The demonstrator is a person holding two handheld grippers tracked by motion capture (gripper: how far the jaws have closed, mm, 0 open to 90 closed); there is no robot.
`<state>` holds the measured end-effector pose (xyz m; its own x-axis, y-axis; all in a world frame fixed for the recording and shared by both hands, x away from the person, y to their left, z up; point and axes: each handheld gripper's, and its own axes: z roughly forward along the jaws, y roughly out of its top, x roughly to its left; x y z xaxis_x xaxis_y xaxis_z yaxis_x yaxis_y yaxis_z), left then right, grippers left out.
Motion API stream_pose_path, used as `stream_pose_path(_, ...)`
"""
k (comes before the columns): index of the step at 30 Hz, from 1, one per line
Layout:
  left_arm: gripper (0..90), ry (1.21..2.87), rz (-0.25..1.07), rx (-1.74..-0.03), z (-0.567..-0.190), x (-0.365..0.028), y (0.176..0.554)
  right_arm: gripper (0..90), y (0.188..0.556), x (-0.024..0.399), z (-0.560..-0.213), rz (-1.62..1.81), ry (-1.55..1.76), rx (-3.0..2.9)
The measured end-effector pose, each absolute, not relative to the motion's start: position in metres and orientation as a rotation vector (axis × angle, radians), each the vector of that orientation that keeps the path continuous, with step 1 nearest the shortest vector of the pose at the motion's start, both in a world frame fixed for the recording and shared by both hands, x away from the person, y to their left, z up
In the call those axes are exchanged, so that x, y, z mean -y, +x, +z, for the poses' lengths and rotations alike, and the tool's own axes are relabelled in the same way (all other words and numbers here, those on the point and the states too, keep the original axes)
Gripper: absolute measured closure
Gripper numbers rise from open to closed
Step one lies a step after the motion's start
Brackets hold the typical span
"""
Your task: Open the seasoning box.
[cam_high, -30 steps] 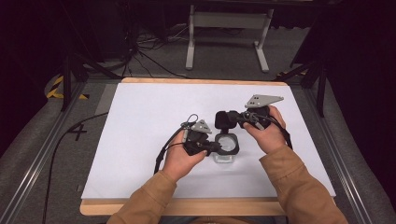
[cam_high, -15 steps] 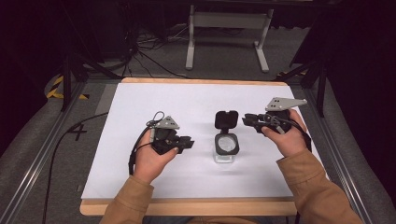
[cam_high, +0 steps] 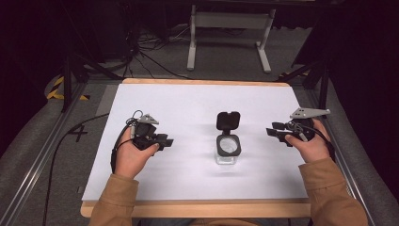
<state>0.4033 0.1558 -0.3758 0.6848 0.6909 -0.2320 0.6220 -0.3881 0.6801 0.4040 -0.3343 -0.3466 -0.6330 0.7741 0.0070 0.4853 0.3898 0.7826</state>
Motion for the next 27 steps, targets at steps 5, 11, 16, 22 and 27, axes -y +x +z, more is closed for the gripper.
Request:
stream_pose_path(5, 60.8, 2.134, 0.114, -1.03, -0.388, -0.17, 0.412, 53.3, 0.408, 0.349, -0.366, 1.074, 1.178, -2.288)
stream_pose_path(11, 56.9, 2.173, 0.106, -1.037, -0.407, -0.174, 0.422, 47.7, 0.414, 0.356, -0.39, 1.03, 1.214, -2.291)
stream_pose_path(16, 52.4, 2.188, 0.138, -0.996, -0.419, -0.176, 0.428, 45.7, 0.416, 0.359, -0.412, 1.002, 1.254, -2.302)
stream_pose_path(22, 46.1, 2.196, 0.148, -0.966, -0.428, -0.176, 0.433, 44.7, 0.416, 0.36, -0.428, 0.973, 1.241, -2.31)
stream_pose_path(27, 42.4, 2.18, 0.155, -0.965, -0.43, -0.176, 0.434, 43.7, 0.415, 0.357, -0.432, 0.991, 1.216, -2.294)
